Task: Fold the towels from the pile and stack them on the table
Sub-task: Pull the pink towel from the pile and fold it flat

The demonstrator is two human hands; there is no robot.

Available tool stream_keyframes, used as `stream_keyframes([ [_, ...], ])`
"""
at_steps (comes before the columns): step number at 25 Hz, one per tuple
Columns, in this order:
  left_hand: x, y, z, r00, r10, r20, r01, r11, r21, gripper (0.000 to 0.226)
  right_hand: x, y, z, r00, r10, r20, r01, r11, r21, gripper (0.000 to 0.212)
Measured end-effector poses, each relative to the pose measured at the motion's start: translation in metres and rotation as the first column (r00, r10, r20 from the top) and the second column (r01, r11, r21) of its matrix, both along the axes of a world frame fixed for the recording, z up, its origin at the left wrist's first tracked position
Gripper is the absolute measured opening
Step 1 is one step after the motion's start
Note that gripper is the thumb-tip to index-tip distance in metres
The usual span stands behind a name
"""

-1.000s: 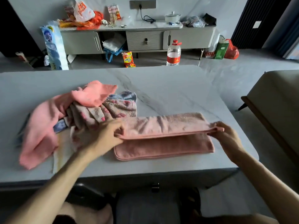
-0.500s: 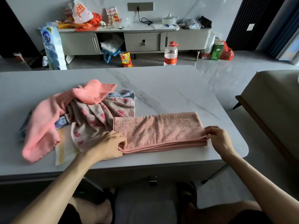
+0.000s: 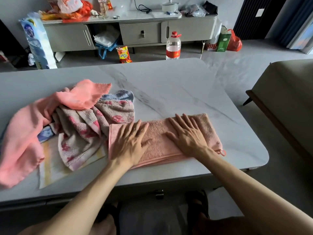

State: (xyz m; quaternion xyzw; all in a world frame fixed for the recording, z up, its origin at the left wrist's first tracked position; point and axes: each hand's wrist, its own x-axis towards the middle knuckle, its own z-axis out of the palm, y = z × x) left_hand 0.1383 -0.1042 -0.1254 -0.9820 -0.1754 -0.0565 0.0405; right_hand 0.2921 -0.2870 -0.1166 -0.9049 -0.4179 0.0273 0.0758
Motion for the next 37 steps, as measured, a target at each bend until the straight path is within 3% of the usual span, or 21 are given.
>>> stream_keyframes([
  [6, -0.013, 0.026, -0.002, 0.988, 0.154, 0.011, -0.153, 0.987, -0.048, 0.081, 0.012, -0.035, -0.006, 0.946, -0.323, -0.020, 0.322, 0.946, -0.031, 0.088],
  [9, -0.017, 0.034, -0.002, 0.983, 0.157, 0.091, -0.150, 0.985, -0.081, 0.084, 0.015, -0.044, 0.000, 0.903, -0.426, -0.052, 0.429, 0.902, 0.055, 0.087],
  [11, -0.011, 0.043, 0.000, 0.974, 0.162, 0.158, -0.143, 0.982, -0.127, 0.080, 0.024, -0.048, 0.012, 0.835, -0.521, -0.177, 0.546, 0.824, 0.150, 0.076],
  [14, 0.003, 0.058, 0.013, 0.949, 0.256, 0.186, -0.219, 0.955, -0.199, 0.048, 0.042, -0.056, 0.026, 0.701, -0.580, -0.416, 0.669, 0.736, 0.102, 0.049],
  [17, 0.006, 0.045, 0.022, 0.940, 0.261, 0.218, -0.243, 0.964, -0.109, 0.031, 0.039, -0.064, 0.034, 0.663, -0.537, -0.521, 0.682, 0.720, 0.126, 0.040],
  [19, 0.010, 0.018, 0.026, 0.969, 0.042, 0.244, -0.027, 0.997, -0.067, 0.051, 0.039, -0.069, 0.035, 0.687, -0.521, -0.507, 0.664, 0.734, 0.145, 0.038],
  [21, 0.025, -0.014, 0.032, 0.979, -0.187, 0.079, 0.201, 0.942, -0.268, 0.090, 0.040, -0.076, 0.040, 0.702, -0.489, -0.518, 0.649, 0.739, 0.182, 0.037],
  [22, 0.035, -0.028, 0.037, 0.969, -0.243, -0.055, 0.203, 0.898, -0.391, 0.105, 0.040, -0.081, 0.044, 0.694, -0.474, -0.542, 0.656, 0.726, 0.205, 0.036],
  [24, 0.054, -0.050, 0.040, 0.929, -0.283, -0.238, 0.148, 0.875, -0.461, 0.112, 0.042, -0.092, 0.057, 0.652, -0.435, -0.621, 0.691, 0.678, 0.251, 0.033],
  [28, 0.072, -0.077, 0.036, 0.935, -0.268, -0.233, 0.179, 0.922, -0.344, 0.113, 0.041, -0.099, 0.105, 0.507, -0.258, -0.822, 0.763, 0.578, 0.289, 0.021],
  [31, 0.071, -0.084, 0.037, 0.923, -0.287, -0.257, 0.199, 0.926, -0.321, 0.110, 0.023, -0.080, 0.136, 0.445, -0.119, -0.888, 0.749, 0.593, 0.296, 0.020],
  [32, 0.067, -0.082, 0.042, 0.928, -0.307, -0.212, 0.213, 0.903, -0.373, 0.108, 0.014, -0.069, 0.143, 0.437, -0.042, -0.898, 0.724, 0.609, 0.324, 0.021],
  [34, 0.054, -0.063, 0.049, 0.962, -0.273, 0.023, 0.250, 0.844, -0.475, 0.087, -0.005, -0.042, 0.152, 0.431, 0.090, -0.898, 0.654, 0.654, 0.379, 0.026],
  [36, 0.032, -0.028, 0.049, 0.969, 0.031, 0.245, 0.153, 0.702, -0.695, 0.042, -0.027, -0.006, 0.150, 0.419, 0.150, -0.895, 0.570, 0.725, 0.388, 0.028],
  [37, 0.020, -0.009, 0.047, 0.926, 0.270, 0.264, 0.094, 0.512, -0.854, 0.019, -0.039, 0.013, 0.144, 0.452, 0.134, -0.882, 0.519, 0.765, 0.382, 0.027],
])
